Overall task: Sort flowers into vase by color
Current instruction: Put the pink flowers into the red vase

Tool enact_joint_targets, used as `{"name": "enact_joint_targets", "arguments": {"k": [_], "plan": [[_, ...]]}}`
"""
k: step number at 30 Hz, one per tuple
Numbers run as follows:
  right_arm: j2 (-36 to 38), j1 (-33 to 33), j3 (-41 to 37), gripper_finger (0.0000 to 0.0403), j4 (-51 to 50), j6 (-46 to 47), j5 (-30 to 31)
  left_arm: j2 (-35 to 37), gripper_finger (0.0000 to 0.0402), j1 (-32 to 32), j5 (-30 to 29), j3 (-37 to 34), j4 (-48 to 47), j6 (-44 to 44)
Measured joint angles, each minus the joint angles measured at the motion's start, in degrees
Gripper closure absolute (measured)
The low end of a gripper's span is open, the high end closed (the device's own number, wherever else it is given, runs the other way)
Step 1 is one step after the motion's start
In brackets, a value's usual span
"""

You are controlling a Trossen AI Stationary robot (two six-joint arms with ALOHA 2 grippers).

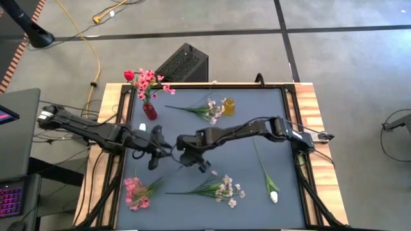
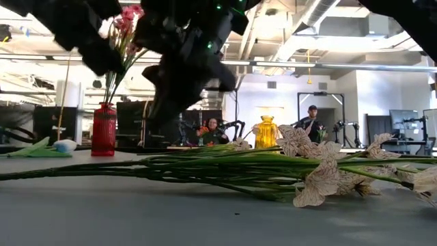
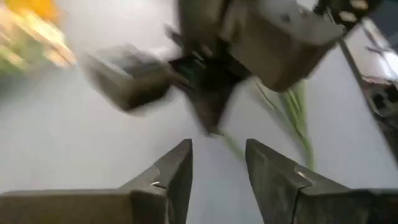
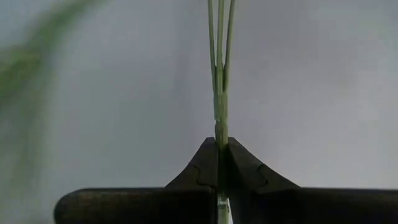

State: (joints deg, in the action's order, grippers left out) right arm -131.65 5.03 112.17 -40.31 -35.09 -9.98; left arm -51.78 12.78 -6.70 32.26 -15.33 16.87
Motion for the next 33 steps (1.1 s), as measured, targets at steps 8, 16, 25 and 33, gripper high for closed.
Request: {"name": "enact_joint_targets", "arguments": {"k": [8,16,25,33], "plan": [[3.3,-4.0,-0.1,0.0368,-0.8,-4.1,-30.7,15.9,0.0253,0.0,-13.4,0.3,-1.8,-10.5],[6.5,-6.7,-0.1,0.0368,20.9,0.4,-51.9,22.6,0.0253,0.0,-15.7,0.3,-2.9,-14.7],[6.7,-7.7,-0.1,0.0365,46.1,23.3,-39.8,22.3,0.0253,0.0,-8.8,0.2,7.8,-21.5],[7.4,-10.1,-0.1,0.0366,51.7,31.7,-36.5,22.2,0.0253,0.0,-7.5,0.2,8.4,-24.4]]}}
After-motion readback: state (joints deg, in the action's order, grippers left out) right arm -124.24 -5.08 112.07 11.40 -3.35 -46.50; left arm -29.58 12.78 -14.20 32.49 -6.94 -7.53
